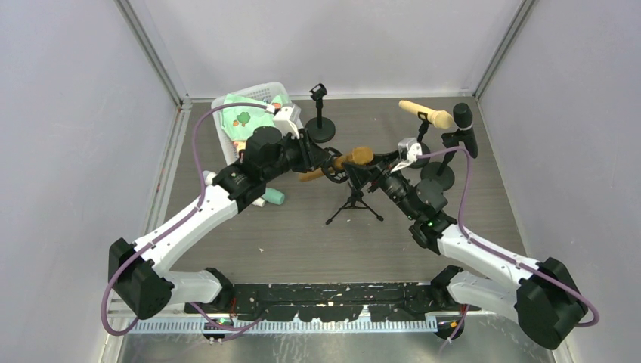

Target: Attach the microphones to the stand

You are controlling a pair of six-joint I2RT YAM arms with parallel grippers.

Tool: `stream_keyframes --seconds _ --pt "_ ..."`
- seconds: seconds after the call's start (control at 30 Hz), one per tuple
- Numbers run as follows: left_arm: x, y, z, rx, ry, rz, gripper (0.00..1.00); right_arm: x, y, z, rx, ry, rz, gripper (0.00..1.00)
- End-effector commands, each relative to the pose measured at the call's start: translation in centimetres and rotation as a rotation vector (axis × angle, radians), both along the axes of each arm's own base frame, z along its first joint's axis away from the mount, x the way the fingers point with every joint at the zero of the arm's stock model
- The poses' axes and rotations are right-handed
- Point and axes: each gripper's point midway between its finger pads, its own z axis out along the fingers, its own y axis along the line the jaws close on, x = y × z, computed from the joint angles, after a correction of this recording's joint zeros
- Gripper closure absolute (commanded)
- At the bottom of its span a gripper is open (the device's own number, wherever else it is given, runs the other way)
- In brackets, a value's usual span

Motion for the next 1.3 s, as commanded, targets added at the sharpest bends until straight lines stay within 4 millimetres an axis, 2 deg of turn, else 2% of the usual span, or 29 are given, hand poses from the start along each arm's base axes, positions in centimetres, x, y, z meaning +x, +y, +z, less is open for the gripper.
stream_keyframes --seconds 0.0,0.1,0.27,0.37,0.7,0.83,0.93,1.07,1.27 --pt "0.1 -0.2 0.1 -0.003 -0.002 -0.008 0.69 -1.0 -1.4 1.8 0.008 -0.041 -0.031 0.29" --pt "0.1 -0.2 0.0 -0.001 -0.001 -0.006 0.69 -1.4 -2.3 2.3 -0.008 -0.045 -0.055 0.24" --pt "0.2 -0.3 0.0 0.000 -0.001 -0.009 0.69 -2.4 -3.5 3.5 -0.025 -0.067 -0.080 0.22" --pt "0.2 -0.3 0.1 0.001 -0.005 -0.009 0.66 -2.8 -4.4 3.6 -0.047 -0.063 -0.110 0.23" --pt "0.5 0.3 1.9 0.014 -0.059 0.008 0.45 -3.3 -5.7 -3.3 -0.388 0.054 -0.113 0.24" --pt "0.6 0.8 2.9 0.014 -0.082 0.025 0.41 -3.6 -5.7 -5.2 -0.398 0.099 -0.105 0.26" --pt "0.6 1.2 3.7 0.014 -0.102 0.035 0.39 -4.2 -4.8 -6.6 -0.408 0.141 -0.042 0.27" --pt "0.6 1.5 4.0 0.016 -0.113 0.042 0.39 -4.2 -4.3 -8.0 -0.394 0.182 -0.022 0.28" --pt "0.5 1.4 3.6 0.019 -0.106 0.032 0.39 -3.4 -3.8 -11.2 -0.408 0.227 -0.037 0.28"
